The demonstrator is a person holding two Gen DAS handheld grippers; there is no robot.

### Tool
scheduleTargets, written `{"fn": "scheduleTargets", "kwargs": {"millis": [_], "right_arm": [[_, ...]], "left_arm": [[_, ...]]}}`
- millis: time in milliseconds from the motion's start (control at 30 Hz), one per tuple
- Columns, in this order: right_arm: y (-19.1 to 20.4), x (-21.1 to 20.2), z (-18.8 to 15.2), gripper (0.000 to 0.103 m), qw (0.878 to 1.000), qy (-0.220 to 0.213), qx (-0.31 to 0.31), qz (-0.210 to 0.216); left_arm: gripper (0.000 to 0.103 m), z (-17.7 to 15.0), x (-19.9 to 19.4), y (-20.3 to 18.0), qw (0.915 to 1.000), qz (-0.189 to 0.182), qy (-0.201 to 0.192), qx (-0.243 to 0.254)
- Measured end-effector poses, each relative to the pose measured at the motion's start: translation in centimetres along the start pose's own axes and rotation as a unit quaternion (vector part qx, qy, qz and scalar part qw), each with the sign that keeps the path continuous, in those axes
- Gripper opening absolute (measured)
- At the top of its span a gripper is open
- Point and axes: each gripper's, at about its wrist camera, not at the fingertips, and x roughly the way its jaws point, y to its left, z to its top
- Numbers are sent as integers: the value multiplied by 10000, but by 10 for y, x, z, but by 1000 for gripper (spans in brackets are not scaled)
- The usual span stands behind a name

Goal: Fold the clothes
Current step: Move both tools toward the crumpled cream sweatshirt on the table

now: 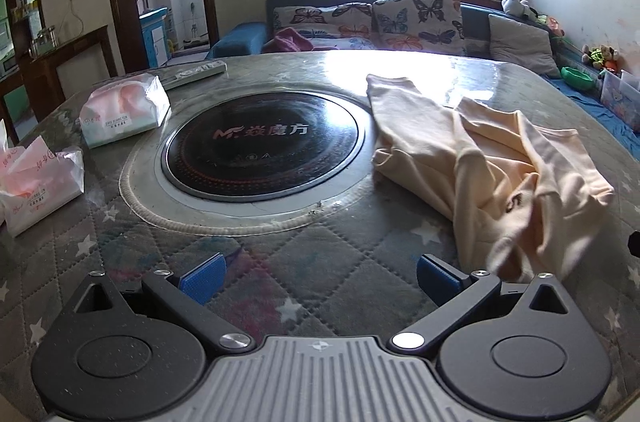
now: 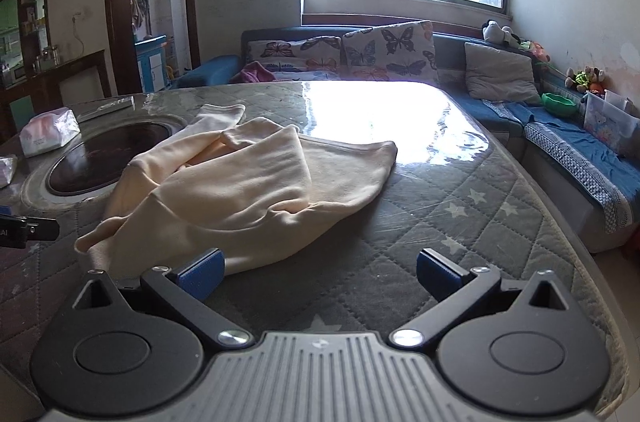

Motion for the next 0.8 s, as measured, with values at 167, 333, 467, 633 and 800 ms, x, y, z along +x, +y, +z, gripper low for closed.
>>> {"fn": "scheduleTargets", "kwargs": {"millis": [167,333,467,633,800], "right_arm": [[6,-13,-4,103,10000,-63,-43,34],[11,-21,-7,103,9999,-88,-104,25],[12,-26,-9,103,9999,-106,-114,28],[14,-31,-10,103,9998,-140,-155,51],[18,-36,-11,103,9996,-179,-202,81]], "left_arm": [[103,-5,-8,-5,10000,-34,-50,74],[103,-9,-14,-10,9998,-75,-99,128],[103,-11,-19,-12,9998,-80,-139,149],[103,-14,-26,-15,9996,-107,-193,174],[103,-17,-30,-19,9994,-123,-220,235]]}}
